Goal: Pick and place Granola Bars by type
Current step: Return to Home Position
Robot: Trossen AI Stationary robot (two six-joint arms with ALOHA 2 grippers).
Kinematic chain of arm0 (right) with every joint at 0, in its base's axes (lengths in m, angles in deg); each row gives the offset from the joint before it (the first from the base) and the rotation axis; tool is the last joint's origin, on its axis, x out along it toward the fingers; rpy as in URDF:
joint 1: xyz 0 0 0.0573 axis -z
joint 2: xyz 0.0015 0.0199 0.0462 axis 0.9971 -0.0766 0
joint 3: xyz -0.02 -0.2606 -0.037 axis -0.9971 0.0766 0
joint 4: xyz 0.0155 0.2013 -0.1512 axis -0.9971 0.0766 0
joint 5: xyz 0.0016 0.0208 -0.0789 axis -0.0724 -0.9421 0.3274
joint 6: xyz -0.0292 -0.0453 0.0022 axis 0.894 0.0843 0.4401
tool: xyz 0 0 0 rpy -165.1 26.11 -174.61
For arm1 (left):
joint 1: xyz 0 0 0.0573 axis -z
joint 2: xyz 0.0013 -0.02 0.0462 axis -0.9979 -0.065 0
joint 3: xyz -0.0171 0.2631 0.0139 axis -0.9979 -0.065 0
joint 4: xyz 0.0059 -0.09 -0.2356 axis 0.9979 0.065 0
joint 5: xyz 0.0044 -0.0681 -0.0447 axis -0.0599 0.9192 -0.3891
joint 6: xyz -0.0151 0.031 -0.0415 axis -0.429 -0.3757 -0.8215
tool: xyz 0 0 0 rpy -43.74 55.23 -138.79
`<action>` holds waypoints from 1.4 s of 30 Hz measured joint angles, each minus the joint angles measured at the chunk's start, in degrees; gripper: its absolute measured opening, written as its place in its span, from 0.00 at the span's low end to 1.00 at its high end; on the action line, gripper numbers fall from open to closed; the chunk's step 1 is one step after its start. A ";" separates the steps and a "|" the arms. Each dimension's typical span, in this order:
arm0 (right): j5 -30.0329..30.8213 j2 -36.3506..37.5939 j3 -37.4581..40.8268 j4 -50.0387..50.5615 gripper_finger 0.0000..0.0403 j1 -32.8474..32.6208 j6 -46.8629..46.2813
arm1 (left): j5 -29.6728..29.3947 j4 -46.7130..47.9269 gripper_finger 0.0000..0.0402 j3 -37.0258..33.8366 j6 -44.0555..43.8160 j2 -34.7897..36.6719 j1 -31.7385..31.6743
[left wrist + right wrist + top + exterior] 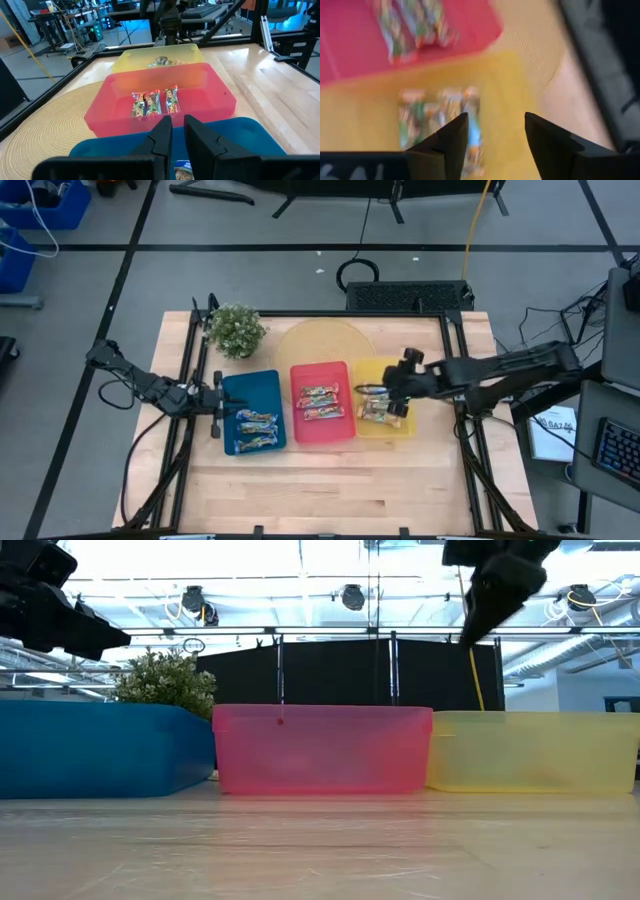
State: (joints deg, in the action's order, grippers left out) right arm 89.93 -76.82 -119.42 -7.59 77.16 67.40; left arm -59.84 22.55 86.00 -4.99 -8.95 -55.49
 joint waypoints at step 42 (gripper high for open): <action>-19.00 59.16 51.07 -47.52 0.00 4.76 15.28 | 12.09 -5.18 0.01 0.00 24.92 11.67 -9.95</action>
State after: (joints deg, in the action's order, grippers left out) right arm 70.93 -17.66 -68.35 -55.10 81.92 82.68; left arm -47.74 17.37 86.00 19.93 2.72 -65.44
